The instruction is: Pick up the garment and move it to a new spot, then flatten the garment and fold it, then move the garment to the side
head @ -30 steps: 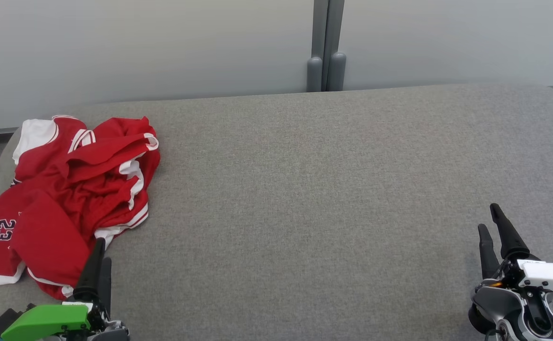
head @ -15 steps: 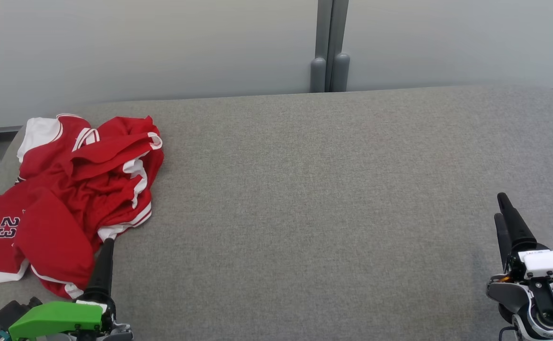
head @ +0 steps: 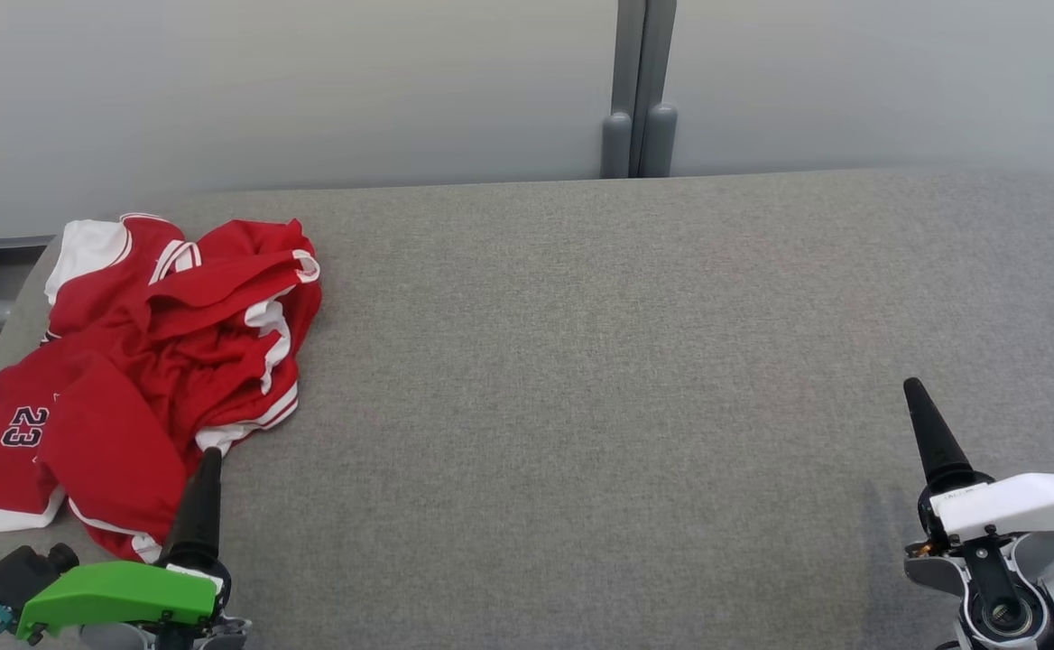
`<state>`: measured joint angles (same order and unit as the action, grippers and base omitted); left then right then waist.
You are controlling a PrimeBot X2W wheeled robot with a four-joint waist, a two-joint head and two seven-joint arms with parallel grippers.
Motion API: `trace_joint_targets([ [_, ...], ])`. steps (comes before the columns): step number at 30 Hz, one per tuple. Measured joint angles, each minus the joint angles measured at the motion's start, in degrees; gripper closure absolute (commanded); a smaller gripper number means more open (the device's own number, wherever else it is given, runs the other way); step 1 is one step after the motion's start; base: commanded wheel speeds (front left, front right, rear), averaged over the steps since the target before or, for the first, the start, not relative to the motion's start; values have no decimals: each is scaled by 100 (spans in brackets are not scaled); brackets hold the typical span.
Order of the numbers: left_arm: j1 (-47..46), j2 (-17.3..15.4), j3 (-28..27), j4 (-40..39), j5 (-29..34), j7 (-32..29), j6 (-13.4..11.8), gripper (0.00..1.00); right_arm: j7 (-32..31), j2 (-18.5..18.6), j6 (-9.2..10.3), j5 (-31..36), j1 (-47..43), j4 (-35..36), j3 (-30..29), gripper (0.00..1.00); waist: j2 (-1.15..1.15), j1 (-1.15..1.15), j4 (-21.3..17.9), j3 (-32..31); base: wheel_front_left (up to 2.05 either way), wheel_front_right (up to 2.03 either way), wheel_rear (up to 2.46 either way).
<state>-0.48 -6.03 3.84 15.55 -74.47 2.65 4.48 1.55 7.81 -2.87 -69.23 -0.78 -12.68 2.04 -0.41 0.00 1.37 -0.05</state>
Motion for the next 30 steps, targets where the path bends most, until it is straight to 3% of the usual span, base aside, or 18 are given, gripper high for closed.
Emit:
trace_joint_targets([
  [30,107,3,357,-260,2781,458,-281,0,506,126,405,2819,-347,227,389,0,0,0,95,-53,0,0,0],
])
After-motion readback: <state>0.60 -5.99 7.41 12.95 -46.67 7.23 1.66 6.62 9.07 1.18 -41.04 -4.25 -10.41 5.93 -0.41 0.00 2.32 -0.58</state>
